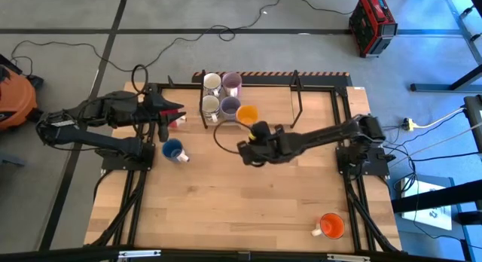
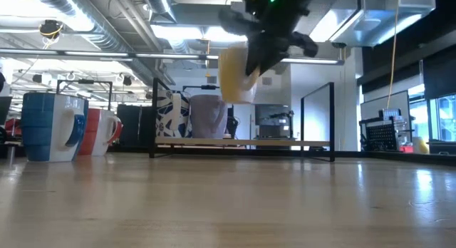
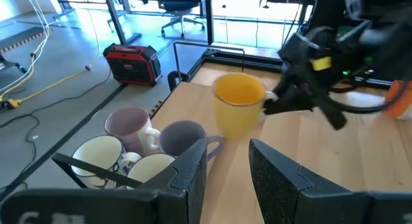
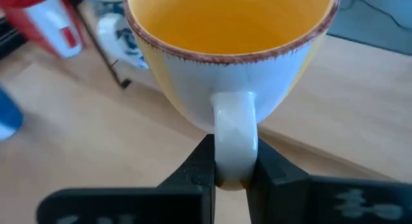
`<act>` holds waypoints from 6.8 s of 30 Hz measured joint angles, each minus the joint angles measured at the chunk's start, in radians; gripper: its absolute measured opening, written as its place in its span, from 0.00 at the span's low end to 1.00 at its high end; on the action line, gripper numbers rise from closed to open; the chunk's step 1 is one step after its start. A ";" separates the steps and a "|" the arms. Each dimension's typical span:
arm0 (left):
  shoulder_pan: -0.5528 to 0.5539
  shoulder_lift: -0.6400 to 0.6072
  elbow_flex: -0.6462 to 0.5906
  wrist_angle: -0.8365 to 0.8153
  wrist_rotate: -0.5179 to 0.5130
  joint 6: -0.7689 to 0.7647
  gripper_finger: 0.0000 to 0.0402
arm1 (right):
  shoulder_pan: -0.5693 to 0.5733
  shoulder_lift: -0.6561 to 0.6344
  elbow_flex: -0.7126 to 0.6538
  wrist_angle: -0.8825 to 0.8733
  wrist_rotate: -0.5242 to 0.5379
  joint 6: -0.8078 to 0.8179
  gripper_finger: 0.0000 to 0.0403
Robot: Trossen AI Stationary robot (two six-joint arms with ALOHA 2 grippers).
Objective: Place coffee mugs
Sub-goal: Put the yellow mug on the shelf, then put the orange mug on the shelf
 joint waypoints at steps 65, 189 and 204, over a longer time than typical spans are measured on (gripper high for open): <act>0.000 0.001 0.000 0.023 -0.029 0.052 0.27 | -0.529 0.047 -0.212 0.582 -0.306 -0.424 0.08; -0.286 0.198 0.000 0.008 -0.013 -0.290 0.27 | 0.775 -0.183 -0.293 -0.186 -0.796 1.072 0.48; -0.286 0.198 0.000 0.008 -0.013 -0.277 0.27 | 0.773 -0.186 -0.290 -0.188 -0.744 0.839 0.03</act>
